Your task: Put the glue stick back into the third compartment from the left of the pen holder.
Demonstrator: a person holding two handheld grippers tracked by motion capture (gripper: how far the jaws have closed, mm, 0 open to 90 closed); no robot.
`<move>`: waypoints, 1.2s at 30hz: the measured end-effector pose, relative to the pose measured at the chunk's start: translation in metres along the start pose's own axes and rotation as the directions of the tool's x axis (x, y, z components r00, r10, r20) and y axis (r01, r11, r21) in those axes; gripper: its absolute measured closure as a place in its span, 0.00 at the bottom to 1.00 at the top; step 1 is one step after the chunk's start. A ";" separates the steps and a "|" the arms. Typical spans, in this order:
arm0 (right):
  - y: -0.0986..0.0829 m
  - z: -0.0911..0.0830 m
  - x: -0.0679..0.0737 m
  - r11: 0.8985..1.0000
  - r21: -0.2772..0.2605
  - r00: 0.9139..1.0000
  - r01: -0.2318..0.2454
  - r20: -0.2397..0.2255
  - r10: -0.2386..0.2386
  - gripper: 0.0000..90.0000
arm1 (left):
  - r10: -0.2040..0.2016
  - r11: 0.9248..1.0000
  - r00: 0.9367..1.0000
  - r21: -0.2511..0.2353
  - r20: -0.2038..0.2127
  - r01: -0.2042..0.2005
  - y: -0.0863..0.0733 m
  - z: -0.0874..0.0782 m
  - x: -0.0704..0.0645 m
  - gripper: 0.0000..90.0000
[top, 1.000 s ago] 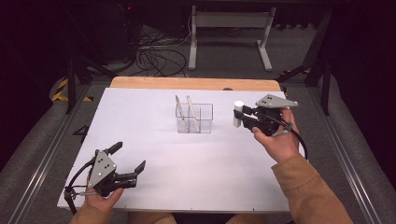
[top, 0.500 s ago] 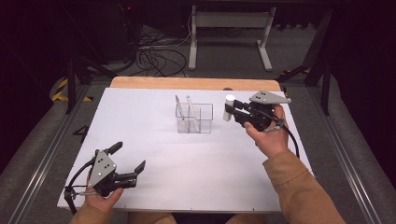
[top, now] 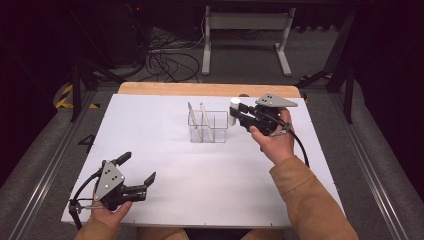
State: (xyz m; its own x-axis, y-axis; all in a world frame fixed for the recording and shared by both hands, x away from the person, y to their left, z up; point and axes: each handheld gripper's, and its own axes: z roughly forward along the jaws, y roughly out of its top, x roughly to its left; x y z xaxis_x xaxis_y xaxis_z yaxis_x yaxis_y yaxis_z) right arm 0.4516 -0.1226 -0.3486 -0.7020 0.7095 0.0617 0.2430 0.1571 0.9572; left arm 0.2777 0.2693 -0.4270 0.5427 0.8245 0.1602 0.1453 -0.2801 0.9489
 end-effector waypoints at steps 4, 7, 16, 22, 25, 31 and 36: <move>-0.001 0.007 0.001 1.000 0.000 1.000 -0.006 -0.006 0.006 0.75 | -0.002 1.000 1.000 -0.001 0.001 0.002 0.000 0.000 0.000 0.08; -0.003 0.011 0.001 1.000 0.004 1.000 -0.008 -0.005 0.008 0.75 | 0.001 1.000 1.000 -0.001 -0.001 -0.001 0.000 0.000 0.000 0.08; -0.005 0.021 -0.001 1.000 -0.004 1.000 -0.023 0.002 0.023 0.75 | -0.001 1.000 1.000 0.001 0.001 0.001 0.000 0.000 0.000 0.08; -0.007 0.026 -0.002 1.000 -0.003 1.000 -0.028 0.006 0.028 0.75 | -0.001 1.000 1.000 0.000 0.002 0.001 0.000 0.000 0.000 0.08; -0.007 0.028 -0.001 0.999 -0.003 0.999 -0.035 0.006 0.035 0.75 | -0.001 1.000 1.000 0.002 0.002 0.001 0.000 0.000 0.000 0.08; -0.010 0.033 0.000 0.999 0.000 0.999 -0.041 0.003 0.041 0.75 | 0.000 1.000 1.000 0.001 0.002 0.000 0.000 0.000 0.000 0.08; -0.014 0.040 0.001 0.999 0.009 0.999 -0.049 0.000 0.049 0.75 | -0.001 1.000 1.000 0.000 0.003 0.001 0.000 0.000 0.000 0.08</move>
State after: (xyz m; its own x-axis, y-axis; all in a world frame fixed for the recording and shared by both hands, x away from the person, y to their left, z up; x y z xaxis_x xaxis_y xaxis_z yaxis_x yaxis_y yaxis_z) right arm 0.4746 -0.0964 -0.3736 -0.6893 0.7163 0.1085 0.2830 0.1283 0.9505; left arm 0.2779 0.2695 -0.4273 0.5448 0.8235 0.1582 0.1463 -0.2792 0.9490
